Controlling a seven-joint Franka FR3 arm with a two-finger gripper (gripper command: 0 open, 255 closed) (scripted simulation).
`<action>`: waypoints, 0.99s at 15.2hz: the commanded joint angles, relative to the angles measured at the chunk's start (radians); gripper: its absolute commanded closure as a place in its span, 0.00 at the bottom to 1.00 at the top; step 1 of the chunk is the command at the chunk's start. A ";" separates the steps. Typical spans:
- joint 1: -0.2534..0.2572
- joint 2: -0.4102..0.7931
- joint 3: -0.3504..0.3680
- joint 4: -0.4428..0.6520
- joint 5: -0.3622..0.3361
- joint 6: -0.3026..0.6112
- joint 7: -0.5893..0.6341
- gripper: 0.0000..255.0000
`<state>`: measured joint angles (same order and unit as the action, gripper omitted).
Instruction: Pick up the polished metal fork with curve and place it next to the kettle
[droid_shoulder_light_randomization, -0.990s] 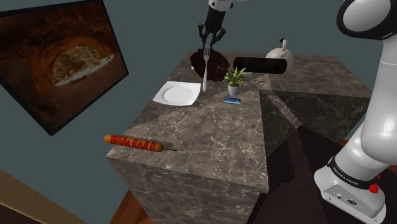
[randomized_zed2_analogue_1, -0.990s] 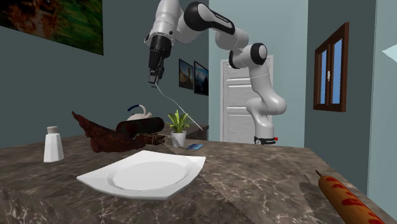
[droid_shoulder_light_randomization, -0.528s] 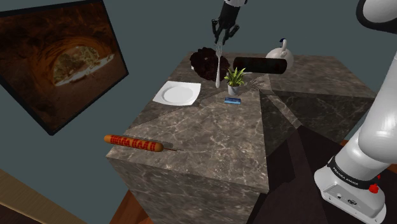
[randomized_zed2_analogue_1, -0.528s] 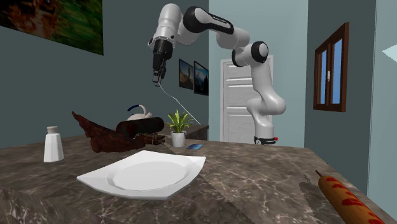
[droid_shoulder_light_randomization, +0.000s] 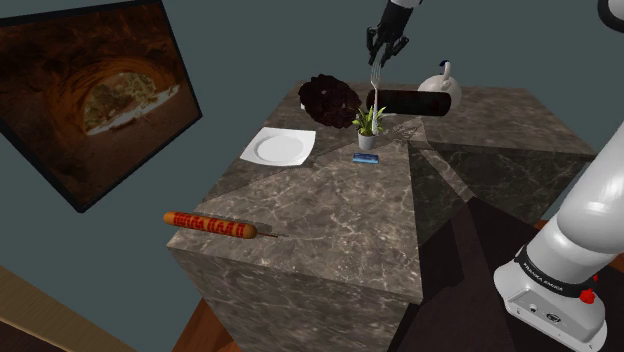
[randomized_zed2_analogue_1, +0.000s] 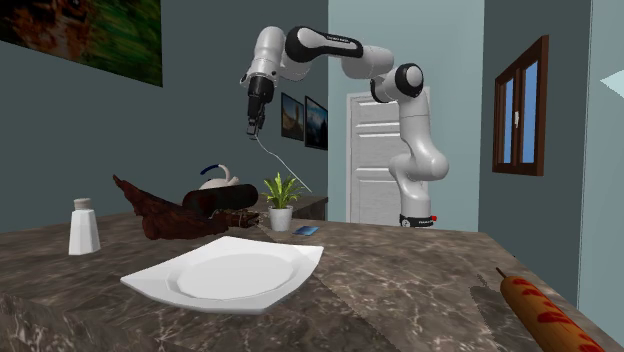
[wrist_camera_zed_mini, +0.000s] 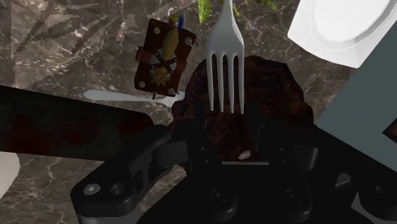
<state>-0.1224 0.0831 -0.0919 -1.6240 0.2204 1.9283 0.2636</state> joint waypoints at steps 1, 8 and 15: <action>-0.023 -0.023 -0.019 -0.031 0.009 -0.001 -0.046 1.00; -0.105 -0.071 -0.094 -0.081 0.036 -0.036 -0.206 1.00; -0.189 -0.068 -0.175 -0.068 0.061 -0.089 -0.369 1.00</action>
<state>-0.2982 0.0045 -0.2537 -1.7082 0.2755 1.8526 -0.0789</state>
